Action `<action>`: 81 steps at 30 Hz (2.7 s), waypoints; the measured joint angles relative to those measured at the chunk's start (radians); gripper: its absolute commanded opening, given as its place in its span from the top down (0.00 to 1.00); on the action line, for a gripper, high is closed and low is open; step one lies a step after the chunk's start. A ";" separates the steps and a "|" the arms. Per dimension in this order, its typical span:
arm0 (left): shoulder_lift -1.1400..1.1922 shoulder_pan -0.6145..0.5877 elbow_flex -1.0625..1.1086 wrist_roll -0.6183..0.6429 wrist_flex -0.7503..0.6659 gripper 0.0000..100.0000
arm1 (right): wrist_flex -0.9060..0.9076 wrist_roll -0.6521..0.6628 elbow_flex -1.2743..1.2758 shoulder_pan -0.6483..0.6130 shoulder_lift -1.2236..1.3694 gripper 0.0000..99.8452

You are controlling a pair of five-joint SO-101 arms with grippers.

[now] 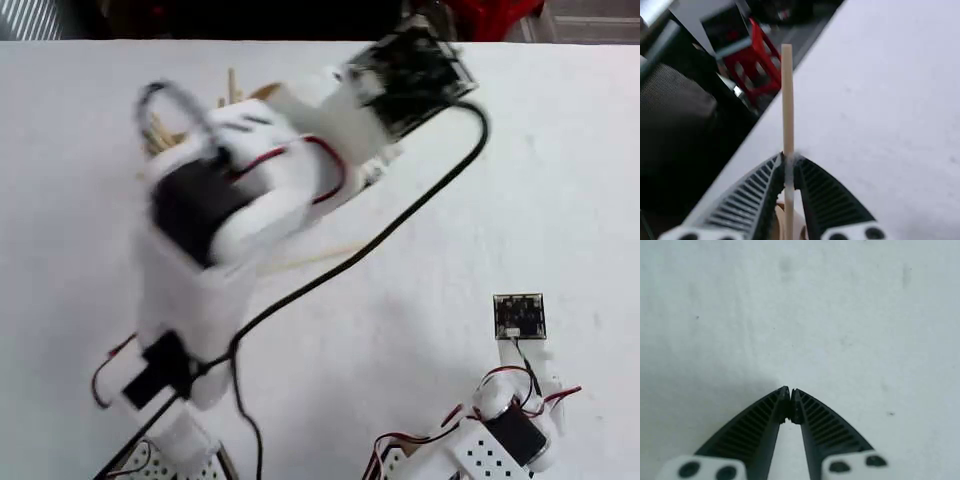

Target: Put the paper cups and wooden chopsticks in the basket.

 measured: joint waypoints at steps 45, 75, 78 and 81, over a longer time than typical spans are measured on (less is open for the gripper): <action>-0.307 -0.328 0.083 0.255 0.092 0.98 | 0.000 0.000 0.000 0.000 0.000 0.98; -0.779 -0.502 1.412 0.250 -1.051 0.97 | 0.000 0.000 0.000 0.000 0.000 0.98; -0.779 -0.502 1.508 0.285 -1.060 0.97 | 0.000 0.000 0.000 0.000 0.000 0.98; -0.779 -0.502 1.606 0.310 -1.063 0.94 | 0.000 0.000 0.000 0.000 0.000 0.98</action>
